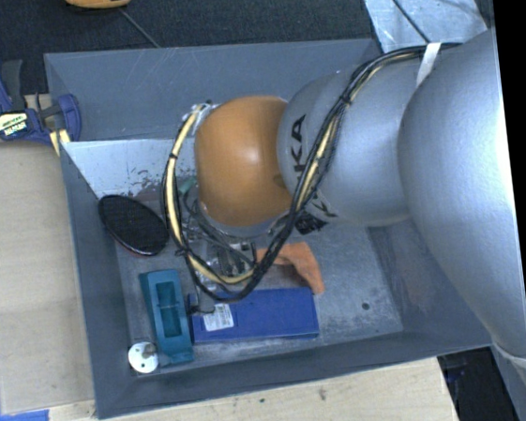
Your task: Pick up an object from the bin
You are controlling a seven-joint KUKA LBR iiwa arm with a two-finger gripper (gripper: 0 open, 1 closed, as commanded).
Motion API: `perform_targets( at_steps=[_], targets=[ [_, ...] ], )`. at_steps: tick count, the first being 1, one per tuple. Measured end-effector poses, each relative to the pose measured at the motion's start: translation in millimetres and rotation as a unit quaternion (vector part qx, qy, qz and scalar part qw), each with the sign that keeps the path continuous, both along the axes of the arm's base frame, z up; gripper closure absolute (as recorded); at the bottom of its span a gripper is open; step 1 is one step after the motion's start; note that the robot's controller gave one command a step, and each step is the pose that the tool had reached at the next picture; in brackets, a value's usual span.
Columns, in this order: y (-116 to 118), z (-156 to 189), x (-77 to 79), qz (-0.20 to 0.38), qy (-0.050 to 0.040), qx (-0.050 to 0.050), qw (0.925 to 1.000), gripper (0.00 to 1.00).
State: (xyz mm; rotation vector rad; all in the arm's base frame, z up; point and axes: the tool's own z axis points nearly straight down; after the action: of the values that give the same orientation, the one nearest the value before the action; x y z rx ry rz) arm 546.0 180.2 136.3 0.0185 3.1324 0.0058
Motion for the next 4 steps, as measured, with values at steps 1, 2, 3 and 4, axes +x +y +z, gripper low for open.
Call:
perform_targets(
  at_steps=[1, 2, 3, 4],
  targets=[
    [-27.5, -38.2, -13.0, 0.022, 0.0042, -0.002, 0.9998, 0.0],
    [-71.9, -8.5, -7.4, 0.038, 0.006, -0.001, 0.9993, 0.0],
    [-117.7, 16.9, -4.2, 0.029, 0.0008, -0.003, 0.9996, 0.0],
    [-117.4, -25.7, -4.6, 0.042, -0.0005, -0.002, 0.9991, 0.0]
  ],
)
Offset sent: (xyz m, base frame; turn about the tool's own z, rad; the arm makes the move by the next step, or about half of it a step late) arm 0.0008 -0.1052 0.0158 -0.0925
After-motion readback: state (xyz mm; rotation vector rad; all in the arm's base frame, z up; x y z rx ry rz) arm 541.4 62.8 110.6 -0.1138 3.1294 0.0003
